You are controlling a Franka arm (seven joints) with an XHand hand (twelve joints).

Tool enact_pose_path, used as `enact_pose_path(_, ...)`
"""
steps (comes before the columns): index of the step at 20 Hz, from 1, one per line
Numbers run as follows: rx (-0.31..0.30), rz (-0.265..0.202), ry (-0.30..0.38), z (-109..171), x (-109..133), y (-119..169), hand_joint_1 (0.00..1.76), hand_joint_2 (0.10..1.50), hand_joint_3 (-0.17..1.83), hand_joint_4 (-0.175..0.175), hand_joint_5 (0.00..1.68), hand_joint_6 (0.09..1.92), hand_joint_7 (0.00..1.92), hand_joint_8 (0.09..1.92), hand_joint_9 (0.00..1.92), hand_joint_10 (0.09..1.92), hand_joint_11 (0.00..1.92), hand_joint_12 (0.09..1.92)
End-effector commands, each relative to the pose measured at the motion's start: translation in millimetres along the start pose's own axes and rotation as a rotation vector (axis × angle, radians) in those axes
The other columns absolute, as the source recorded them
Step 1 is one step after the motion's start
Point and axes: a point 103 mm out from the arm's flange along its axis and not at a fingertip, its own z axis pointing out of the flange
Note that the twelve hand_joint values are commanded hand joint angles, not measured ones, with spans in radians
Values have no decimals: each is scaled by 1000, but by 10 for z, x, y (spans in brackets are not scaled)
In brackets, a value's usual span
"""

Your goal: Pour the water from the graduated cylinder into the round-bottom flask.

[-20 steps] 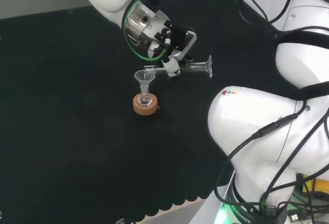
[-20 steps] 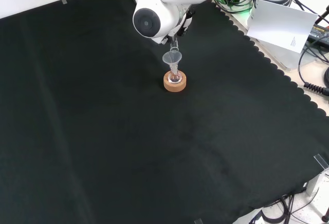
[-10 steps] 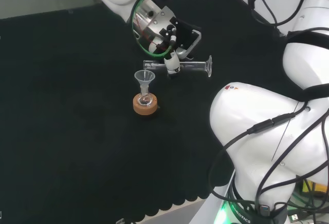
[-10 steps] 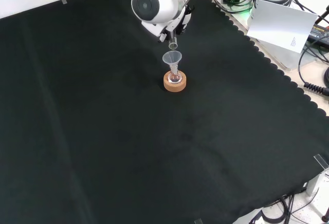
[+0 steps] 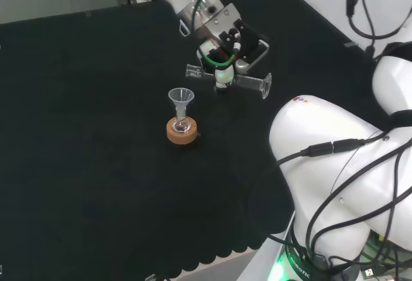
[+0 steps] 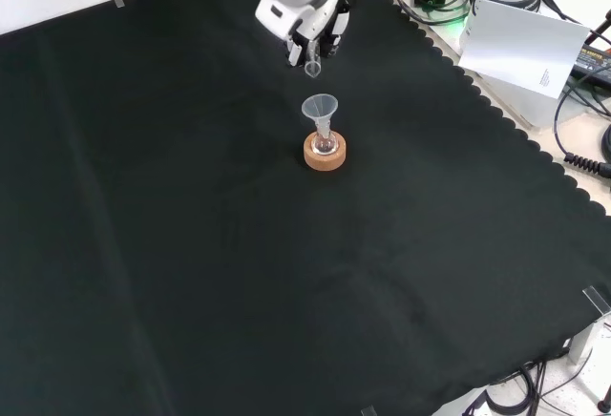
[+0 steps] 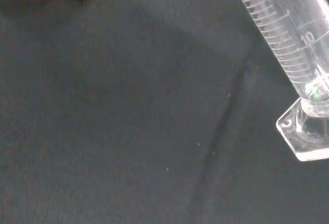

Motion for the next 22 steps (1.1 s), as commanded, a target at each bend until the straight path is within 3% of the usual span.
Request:
enact_pose_path(1,-335,-90,215,48,-144,-9,1098,1188,0,-129,852,1199,1201,412,1478,87,1396,668)
enact_pose_path(7,-483,-148,356,120,-391,24,1098,1189,0,-129,852,1199,1200,411,1477,87,1395,668)
enact_pose_path(12,-570,-178,422,101,-539,147,1098,1189,0,-129,852,1199,1200,411,1477,87,1396,668)
enact_pose_path(16,-612,-200,468,76,-603,298,1098,1189,1,-129,852,1199,1199,410,1477,87,1396,668)
enact_pose_path(22,-621,-229,518,65,-655,547,1098,1189,1,-129,851,1200,1198,410,1476,87,1397,669)
